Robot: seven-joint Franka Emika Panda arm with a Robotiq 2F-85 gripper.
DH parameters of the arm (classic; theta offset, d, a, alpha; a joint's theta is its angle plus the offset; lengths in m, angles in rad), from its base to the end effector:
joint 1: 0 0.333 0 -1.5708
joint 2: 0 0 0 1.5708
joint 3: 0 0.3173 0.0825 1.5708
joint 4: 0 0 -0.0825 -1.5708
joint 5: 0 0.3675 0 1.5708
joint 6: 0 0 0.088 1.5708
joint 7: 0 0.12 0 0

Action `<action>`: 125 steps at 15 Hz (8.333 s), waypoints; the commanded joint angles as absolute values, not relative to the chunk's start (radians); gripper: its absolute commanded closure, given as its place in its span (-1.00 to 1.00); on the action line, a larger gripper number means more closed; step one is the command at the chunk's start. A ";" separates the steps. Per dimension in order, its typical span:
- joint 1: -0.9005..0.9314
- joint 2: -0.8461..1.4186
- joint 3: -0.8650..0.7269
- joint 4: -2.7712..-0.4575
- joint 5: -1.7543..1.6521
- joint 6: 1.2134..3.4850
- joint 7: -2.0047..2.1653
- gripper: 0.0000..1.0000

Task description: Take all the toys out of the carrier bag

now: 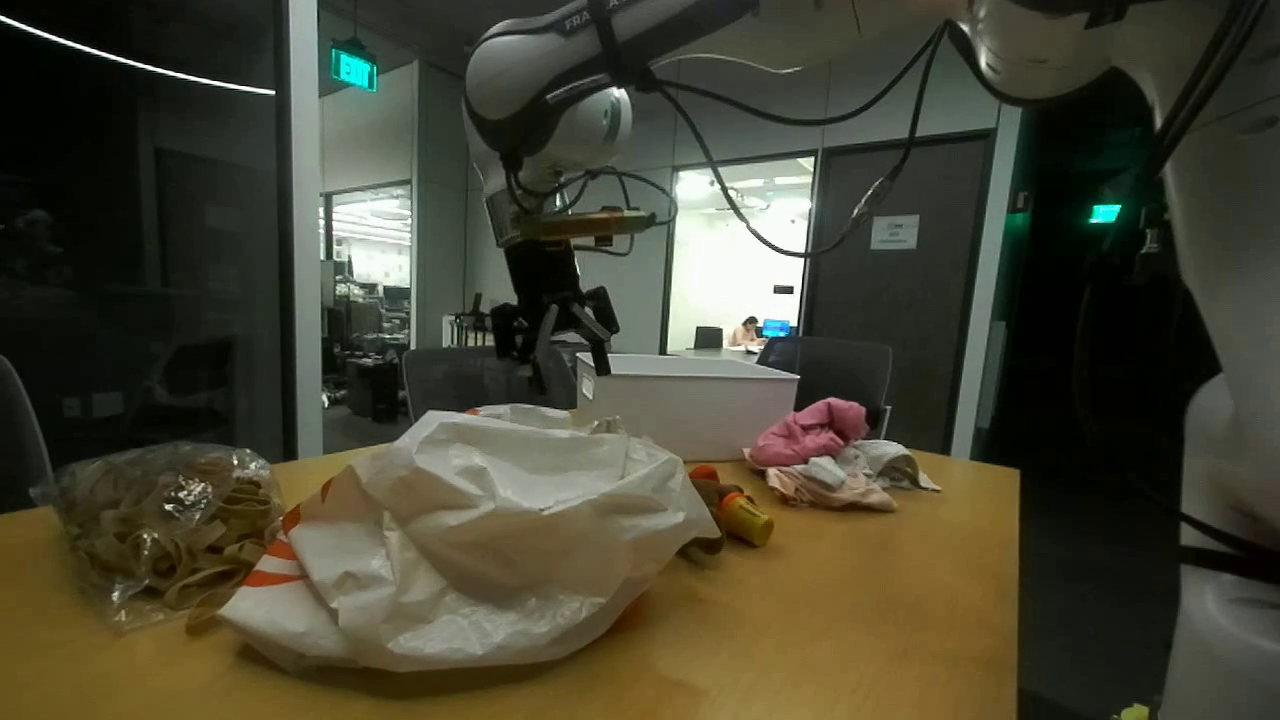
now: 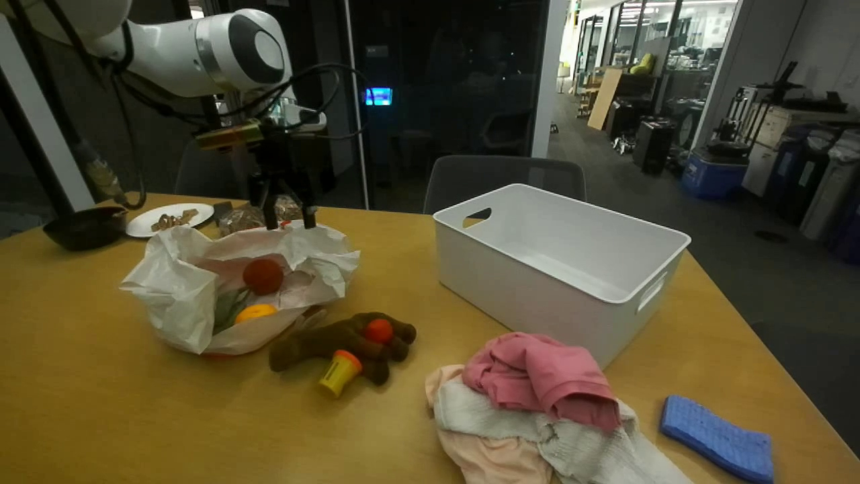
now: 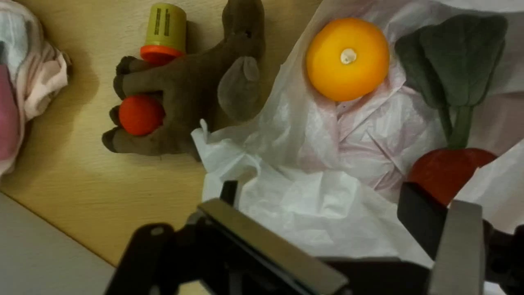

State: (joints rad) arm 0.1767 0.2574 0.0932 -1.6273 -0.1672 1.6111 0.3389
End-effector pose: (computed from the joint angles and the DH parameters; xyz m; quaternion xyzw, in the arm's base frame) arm 0.5732 0.1338 0.4462 0.9881 -0.0193 -0.1080 0.1076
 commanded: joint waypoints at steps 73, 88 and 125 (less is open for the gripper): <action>0.264 0.493 0.140 -1.265 -0.214 1.043 -0.065 0.95; 0.188 0.502 -0.004 -1.319 -0.527 0.948 0.220 0.96; 0.225 0.386 0.182 -1.653 -0.270 1.441 -0.146 -1.00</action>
